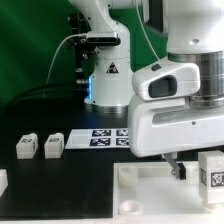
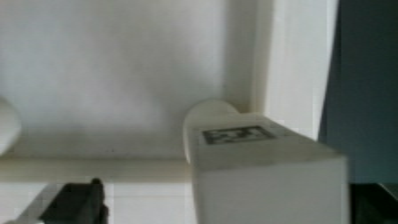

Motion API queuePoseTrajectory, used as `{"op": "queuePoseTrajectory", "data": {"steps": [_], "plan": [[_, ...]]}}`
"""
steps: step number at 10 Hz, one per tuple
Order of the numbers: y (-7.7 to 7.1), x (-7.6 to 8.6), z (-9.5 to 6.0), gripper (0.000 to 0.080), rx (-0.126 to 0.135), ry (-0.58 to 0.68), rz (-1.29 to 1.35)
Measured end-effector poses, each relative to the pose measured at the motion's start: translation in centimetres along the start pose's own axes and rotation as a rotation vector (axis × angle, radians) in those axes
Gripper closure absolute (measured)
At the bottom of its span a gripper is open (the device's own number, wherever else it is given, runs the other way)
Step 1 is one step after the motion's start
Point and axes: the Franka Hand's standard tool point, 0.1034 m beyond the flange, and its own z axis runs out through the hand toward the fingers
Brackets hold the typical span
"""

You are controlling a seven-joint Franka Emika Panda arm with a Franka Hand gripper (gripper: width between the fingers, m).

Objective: Assemble one leg

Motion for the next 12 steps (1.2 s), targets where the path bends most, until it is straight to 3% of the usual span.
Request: {"op": "queuePoseTrajectory", "data": {"steps": [2,4,5,6,8,11,12], "plan": [[-0.13,-0.02,0.06,0.0151,0.001,-0.001,0.047],[-0.12,-0.03,0.07,0.0388,0.000,-0.001,0.074],[-0.26,-0.03,0.08,0.0388,0.006,-0.001,0.173],[-0.43,-0.05,0.10,0.0509,0.014,-0.003,0.292],[-0.57,0.09,0.18,0.0509,0.028,-0.013,0.523],[-0.89,0.43,0.26,0.0509,0.045,-0.051,1.099],[-1.09,0.53,0.24,0.0509,0.067,-0.058,1.324]]}}
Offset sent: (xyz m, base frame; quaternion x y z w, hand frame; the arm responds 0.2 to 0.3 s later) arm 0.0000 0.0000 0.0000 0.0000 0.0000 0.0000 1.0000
